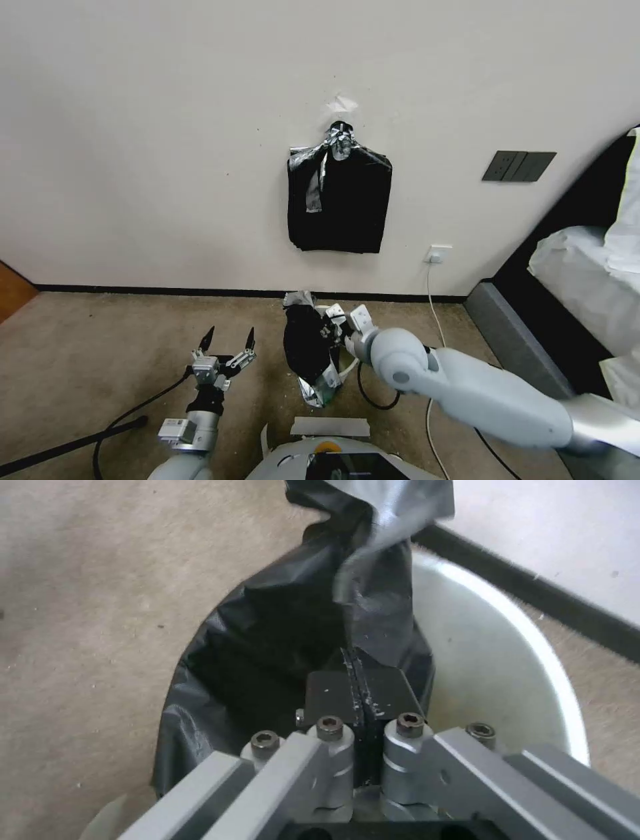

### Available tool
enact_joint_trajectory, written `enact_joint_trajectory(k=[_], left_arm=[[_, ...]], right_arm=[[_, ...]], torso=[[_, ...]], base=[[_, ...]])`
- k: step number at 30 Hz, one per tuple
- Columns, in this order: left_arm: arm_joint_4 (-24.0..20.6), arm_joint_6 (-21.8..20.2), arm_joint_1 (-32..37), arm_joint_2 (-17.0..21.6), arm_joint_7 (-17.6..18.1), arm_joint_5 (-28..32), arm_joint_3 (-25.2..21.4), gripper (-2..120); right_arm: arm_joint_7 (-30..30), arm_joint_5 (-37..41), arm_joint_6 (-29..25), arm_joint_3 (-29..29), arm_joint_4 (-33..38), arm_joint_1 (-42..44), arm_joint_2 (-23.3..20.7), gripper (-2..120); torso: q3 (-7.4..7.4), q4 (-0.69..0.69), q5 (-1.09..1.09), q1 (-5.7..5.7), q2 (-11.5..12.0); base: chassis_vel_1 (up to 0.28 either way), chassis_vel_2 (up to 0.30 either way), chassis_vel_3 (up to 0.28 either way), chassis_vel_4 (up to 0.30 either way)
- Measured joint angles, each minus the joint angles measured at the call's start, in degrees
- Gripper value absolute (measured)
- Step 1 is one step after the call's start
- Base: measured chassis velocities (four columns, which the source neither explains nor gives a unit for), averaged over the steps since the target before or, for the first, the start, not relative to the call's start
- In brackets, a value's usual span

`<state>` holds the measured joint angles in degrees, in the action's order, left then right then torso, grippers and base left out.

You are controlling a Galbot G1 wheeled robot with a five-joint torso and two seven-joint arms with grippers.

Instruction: Place a trash bag onto the trash bin.

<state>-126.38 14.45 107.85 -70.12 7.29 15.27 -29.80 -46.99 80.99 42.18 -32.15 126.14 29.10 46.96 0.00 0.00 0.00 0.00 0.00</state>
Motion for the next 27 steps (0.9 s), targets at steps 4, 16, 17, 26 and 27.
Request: enact_joint_trajectory(k=[4, 16, 17, 26, 27], left_arm=[[0.0, -1.2, -0.9, 0.4, 0.5, 0.0, 1.1, 100], [-2.0, -14.0, -6.3, 5.2, 7.5, 4.9, 8.0, 100], [-2.1, -16.2, -7.5, 6.2, 8.4, 5.7, 8.8, 100], [-0.8, -26.3, -16.4, 10.3, 13.7, 12.8, 15.2, 100], [-0.2, -28.2, -18.1, 10.4, 14.9, 13.7, 16.3, 100]], right_arm=[[0.0, -0.7, 0.0, 0.0, -0.2, 0.2, -0.1, 0], [1.0, -4.8, -0.1, 1.8, 1.0, 1.2, -1.8, 0], [1.1, -5.0, -0.1, 1.9, 1.0, 1.3, -1.9, 0], [1.9, -6.9, -0.1, 2.6, 0.3, 2.3, -3.0, 0], [2.0, -6.9, -0.1, 2.9, 0.3, 2.5, -3.0, 0]], torso=[[0.0, 0.0, 0.0, 0.0, 0.0], [0.0, 0.0, 0.0, -0.01, 0.0], [0.0, 0.0, 0.0, -0.01, 0.0], [0.0, 0.0, 0.0, 0.0, 0.0], [0.0, 0.01, 0.0, 0.0, 0.0]], base=[[0.0, 0.0, 0.0, 0.0], [0.0, 0.0, 0.0, 0.0], [0.0, 0.0, 0.0, 0.0], [0.0, 0.0, 0.0, 0.0], [0.0, 0.0, 0.0, 0.0]])
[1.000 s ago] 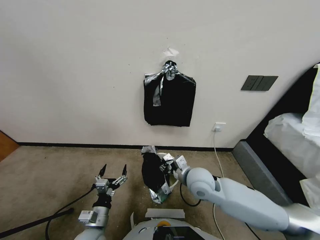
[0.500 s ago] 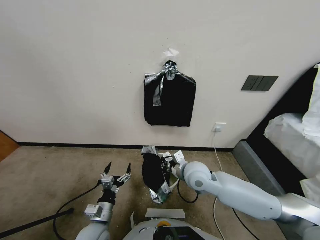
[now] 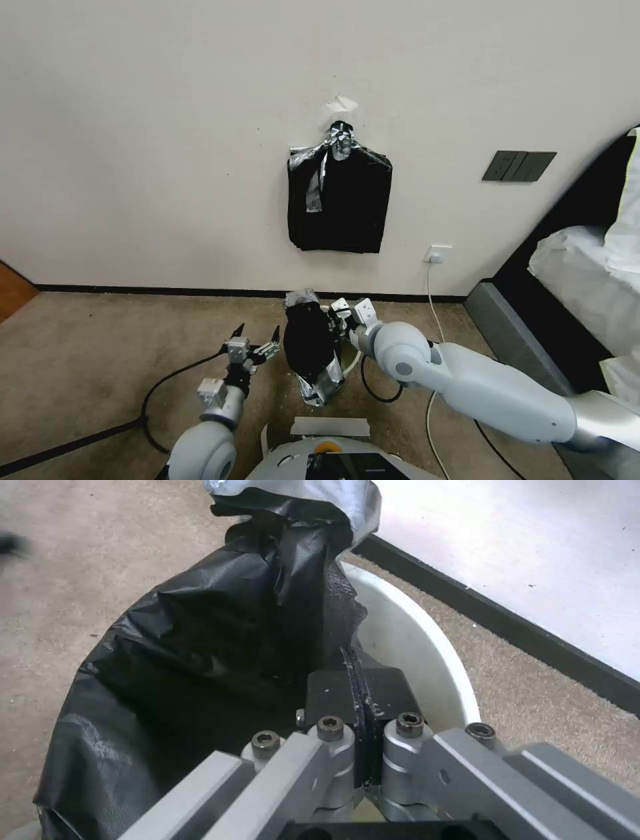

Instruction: Place a trash bag onto the trash bin.

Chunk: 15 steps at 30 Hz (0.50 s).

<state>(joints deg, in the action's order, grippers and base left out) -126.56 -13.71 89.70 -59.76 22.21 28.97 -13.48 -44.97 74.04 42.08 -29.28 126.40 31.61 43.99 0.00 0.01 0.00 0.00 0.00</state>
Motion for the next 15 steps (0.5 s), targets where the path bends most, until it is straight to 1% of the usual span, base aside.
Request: enact_joint_trajectory(k=[1, 2, 3, 6, 7, 8, 9, 11, 12, 13, 14, 15], left_arm=[[0.4, -2.1, -1.6, 0.0, 1.3, 1.1, 1.1, 100], [1.0, -4.9, -3.8, -0.2, 3.6, 2.4, 2.4, 100], [1.0, -4.9, -3.8, -0.2, 3.6, 2.4, 2.4, 100], [2.8, -11.5, -9.7, -1.4, 9.0, 6.4, 5.4, 100], [2.8, -11.5, -9.7, -1.4, 9.0, 6.4, 5.4, 100], [4.3, -14.2, -12.8, -2.4, 11.5, 8.2, 7.2, 100], [4.3, -14.2, -12.8, -2.4, 11.5, 8.2, 7.2, 100], [6.6, -16.1, -16.0, -4.2, 15.1, 10.3, 9.2, 100], [7.5, -17.3, -17.3, -5.0, 17.3, 12.5, 10.0, 100], [7.8, -18.0, -18.0, -5.4, 18.6, 13.9, 10.4, 100], [7.8, -18.0, -18.0, -5.4, 18.6, 13.9, 10.4, 100], [8.6, -19.3, -19.1, -6.3, 21.2, 17.0, 11.1, 100]], right_arm=[[0.0, 0.0, 0.0, 0.2, 0.0, 0.2, 0.0, 0], [0.1, -0.1, 0.0, 0.3, 0.1, 0.3, -0.1, 0], [0.1, -0.1, 0.0, 0.3, 0.1, 0.3, -0.1, 0], [0.2, -0.1, 0.0, 0.3, 0.1, 0.5, -0.2, 0], [0.2, -0.1, 0.0, 0.3, 0.1, 0.5, -0.2, 0], [0.2, -0.1, 0.0, 0.4, 0.2, 0.5, -0.2, 0], [0.2, -0.1, 0.0, 0.4, 0.2, 0.5, -0.2, 0], [0.2, -0.1, 0.0, 0.5, 0.3, 0.6, -0.4, 0], [0.2, -0.2, 0.0, 0.6, 0.3, 0.7, -0.5, 0], [0.2, -0.2, 0.0, 0.6, 0.3, 0.8, -0.6, 0], [0.2, -0.2, 0.0, 0.6, 0.3, 0.8, -0.6, 0], [0.2, -0.2, 0.0, 0.6, 0.4, 1.0, -0.7, 0]], torso=[[0.0, 0.0, 0.0, 0.0, 0.0], [0.0, 0.0, 0.0, 0.0, 0.0], [0.0, 0.0, 0.0, 0.0, 0.0], [0.0, -0.02, 0.0, 0.0, 0.0], [0.0, -0.02, 0.0, 0.0, 0.0], [0.0, -0.02, 0.0, 0.0, 0.0], [0.0, -0.02, 0.0, 0.0, 0.0], [0.0, 0.0, 0.01, 0.0, 0.0], [0.0, 0.0, 0.0, 0.0, 0.0], [0.0, -0.01, 0.0, 0.0, 0.0], [0.0, -0.01, 0.0, 0.0, 0.0], [0.0, -0.02, 0.0, 0.0, 0.0]], base=[[0.0, 0.0, 0.0, 0.0], [0.0, 0.0, 0.0, 0.0], [0.0, 0.0, 0.0, 0.0], [0.0, 0.0, 0.0, 0.0], [0.0, 0.0, 0.0, 0.0], [0.0, 0.0, 0.0, 0.0], [0.0, 0.0, 0.0, 0.0], [0.0, 0.0, 0.0, 0.0], [0.0, 0.0, 0.0, 0.0], [0.0, 0.0, 0.0, 0.0], [0.0, 0.0, 0.0, 0.0], [0.0, 0.0, 0.0, 0.0]])
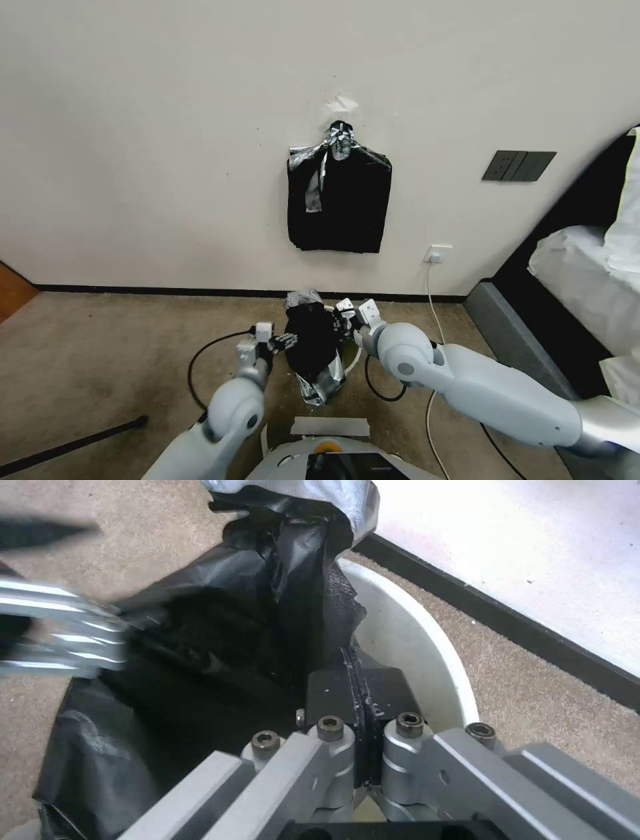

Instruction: Place a trash bag onto the trash bin.

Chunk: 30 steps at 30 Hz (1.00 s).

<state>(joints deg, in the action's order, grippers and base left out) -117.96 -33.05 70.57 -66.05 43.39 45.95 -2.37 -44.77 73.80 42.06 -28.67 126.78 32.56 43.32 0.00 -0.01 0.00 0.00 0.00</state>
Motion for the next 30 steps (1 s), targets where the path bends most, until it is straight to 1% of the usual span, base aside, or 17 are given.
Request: enact_joint_trajectory(k=[1, 6, 9, 10, 11, 14, 15, 17, 18, 19, 20, 22, 23, 26, 27, 29, 30], left_arm=[[0.7, -0.8, -0.8, -0.4, 1.1, 1.5, 0.6, 100], [2.6, -2.0, -2.8, -1.4, 3.0, 4.0, 2.0, 100], [4.3, -4.2, -4.6, -2.6, 6.9, 8.1, 3.0, 97], [4.7, -4.7, -4.9, -2.9, 7.9, 8.9, 3.1, 95], [4.7, -4.7, -4.9, -2.9, 7.9, 8.9, 3.1, 95], [5.9, -5.5, -5.8, -3.8, 9.8, 10.5, 3.2, 84], [5.9, -5.5, -5.8, -3.8, 9.8, 10.5, 3.2, 84], [6.3, -5.8, -6.2, -4.2, 11.5, 12.0, 3.2, 73], [6.4, -5.7, -6.2, -4.2, 12.0, 12.2, 3.2, 69], [6.4, -5.7, -6.2, -4.2, 12.0, 12.2, 3.2, 69], [6.4, -5.5, -6.2, -4.2, 12.5, 12.4, 3.1, 63], [6.4, -5.3, -6.2, -3.9, 12.9, 12.5, 3.1, 54], [6.4, -5.3, -6.2, -3.9, 12.9, 12.5, 3.1, 54], [6.3, -5.0, -6.1, -3.7, 13.0, 12.7, 3.0, 40], [6.3, -5.0, -6.1, -3.7, 13.0, 12.7, 3.0, 40], [6.2, -4.7, -6.0, -3.7, 13.0, 12.7, 3.0, 29], [6.2, -4.7, -6.0, -3.7, 13.0, 12.7, 3.0, 29]], right_arm=[[0.0, -0.1, 0.0, 0.0, 0.0, 0.2, 0.0, 0], [0.0, -0.5, 0.0, 0.7, -0.1, 0.8, 0.5, 0], [0.1, -0.9, 0.0, 1.3, -0.2, 1.4, 0.5, 0], [0.1, -0.9, 0.0, 1.4, -0.2, 1.5, 0.5, 0], [0.1, -0.9, 0.0, 1.4, -0.2, 1.5, 0.5, 0], [0.3, -1.2, 0.0, 1.6, -0.1, 1.9, 0.5, 0], [0.3, -1.2, 0.0, 1.6, -0.1, 1.9, 0.5, 0], [0.4, -1.4, 0.0, 1.8, -0.1, 2.3, 0.6, 0], [0.4, -1.6, 0.0, 1.9, -0.1, 2.5, 0.6, 0], [0.4, -1.6, 0.0, 1.9, -0.1, 2.5, 0.6, 0], [0.5, -1.7, 0.0, 2.1, -0.1, 2.7, 0.6, 0], [0.7, -2.0, 0.0, 2.4, -0.1, 3.1, 0.4, 0], [0.7, -2.0, 0.0, 2.4, -0.1, 3.1, 0.4, 0], [1.0, -2.6, 0.0, 2.7, -0.1, 3.7, 0.4, 0], [1.0, -2.6, 0.0, 2.7, -0.1, 3.7, 0.4, 0], [1.3, -2.8, 0.0, 2.8, -0.1, 4.0, 0.4, 0], [1.3, -2.8, 0.0, 2.8, -0.1, 4.0, 0.4, 0]], torso=[[0.0, 0.02, 0.01, 0.0, 0.0], [0.0, 0.02, 0.01, 0.0, 0.0], [0.0, 0.01, 0.01, 0.0, 0.0], [0.0, 0.02, 0.01, 0.0, 0.0], [0.0, 0.02, 0.01, 0.0, 0.0], [0.0, 0.02, 0.01, 0.0, 0.0], [0.0, 0.02, 0.01, 0.0, 0.0], [-0.01, 0.02, 0.02, 0.0, 0.0], [-0.01, 0.02, 0.02, 0.0, 0.0], [-0.01, 0.02, 0.02, 0.0, 0.0], [-0.01, 0.02, 0.02, 0.0, 0.0], [-0.01, 0.02, 0.0, 0.0, 0.0], [-0.01, 0.02, 0.0, 0.0, 0.0], [-0.01, 0.02, 0.0, 0.0, 0.0], [-0.01, 0.02, 0.0, 0.0, 0.0], [-0.01, 0.02, 0.0, 0.0, 0.0], [-0.01, 0.02, 0.0, 0.0, 0.0]], base=[[0.0, 0.0, 0.0, 0.0], [0.0, 0.0, 0.0, 0.0], [0.0, 0.0, 0.0, 0.0], [0.0, 0.0, 0.0, 0.0], [0.0, 0.0, 0.0, 0.0], [0.0, 0.0, 0.0, 0.0], [0.0, 0.0, 0.0, 0.0], [0.0, 0.0, 0.0, 0.0], [0.0, 0.0, 0.0, 0.0], [0.0, 0.0, 0.0, 0.0], [0.0, 0.0, 0.0, 0.0], [0.0, 0.0, 0.0, 0.0], [0.0, 0.0, 0.0, 0.0], [0.0, 0.0, 0.0, 0.0], [0.0, 0.0, 0.0, 0.0], [0.0, 0.0, 0.0, 0.0], [0.0, 0.0, 0.0, 0.0]])
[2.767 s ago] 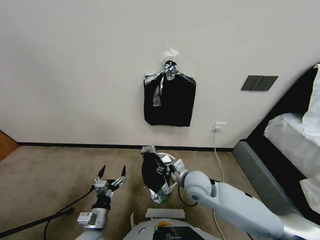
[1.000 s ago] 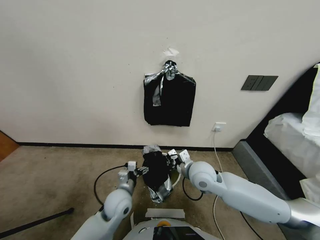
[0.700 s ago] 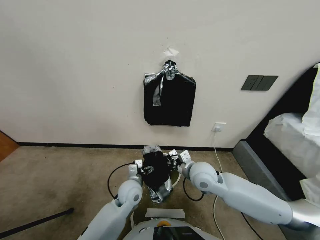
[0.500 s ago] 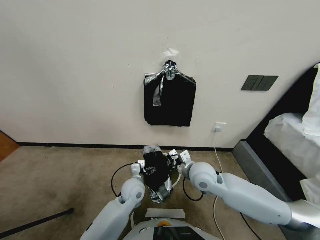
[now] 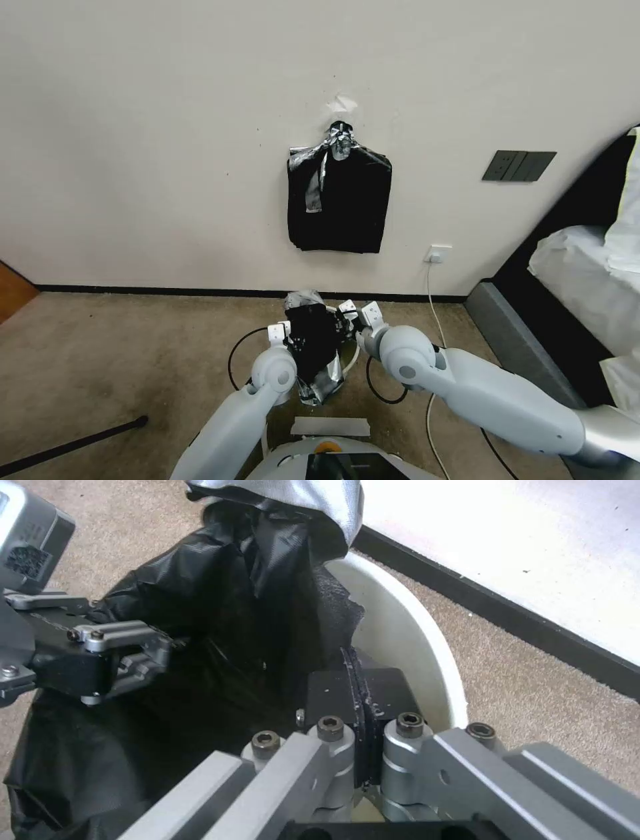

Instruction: Place a trash bag onto the trash bin.

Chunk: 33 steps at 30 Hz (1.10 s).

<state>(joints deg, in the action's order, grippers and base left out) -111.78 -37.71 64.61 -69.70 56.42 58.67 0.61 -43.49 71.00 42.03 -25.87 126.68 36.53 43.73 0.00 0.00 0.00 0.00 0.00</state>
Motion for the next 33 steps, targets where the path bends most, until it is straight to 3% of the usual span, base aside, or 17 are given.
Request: enact_joint_trajectory(k=[2, 9, 11, 19, 33], left_arm=[[-0.3, 0.8, 0.2, 0.1, 0.0, 0.0, 0.0, 17], [-2.0, 2.7, 1.3, 1.3, -3.0, -0.2, -0.2, 2], [-2.5, 3.1, 1.6, 1.7, -4.1, -1.0, -0.2, 1], [-6.6, 7.7, 3.9, 5.2, -15.7, -11.1, -0.9, 1], [-11.7, 10.9, 8.8, 9.3, -25.5, -14.7, -5.6, 1]], right_arm=[[0.8, -0.5, -0.1, 0.2, 0.1, 0.2, 0.0, 0], [2.2, -2.8, -2.4, 0.3, 0.3, 0.0, -0.2, 0], [2.2, -3.2, -3.0, 0.2, 0.0, -0.4, -0.3, 0], [2.3, -6.6, -5.4, -2.7, -3.4, -5.4, -2.9, 0], [6.9, -14.0, -9.6, -10.0, -7.4, -15.2, -6.8, 0]], torso=[[0.0, 0.0, 0.0, 0.0, 0.0], [0.0, -0.02, -0.01, 0.0, 0.0], [0.01, -0.02, -0.02, 0.0, 0.0], [0.01, -0.01, 0.0, 0.0, 0.0], [0.01, 0.0, 0.01, 0.0, 0.0]], base=[[0.0, 0.0, 0.0, 0.0], [0.0, 0.0, 0.0, 0.0], [0.0, 0.0, 0.0, 0.0], [0.0, 0.0, 0.0, 0.0], [0.0, 0.0, 0.0, 0.0]])
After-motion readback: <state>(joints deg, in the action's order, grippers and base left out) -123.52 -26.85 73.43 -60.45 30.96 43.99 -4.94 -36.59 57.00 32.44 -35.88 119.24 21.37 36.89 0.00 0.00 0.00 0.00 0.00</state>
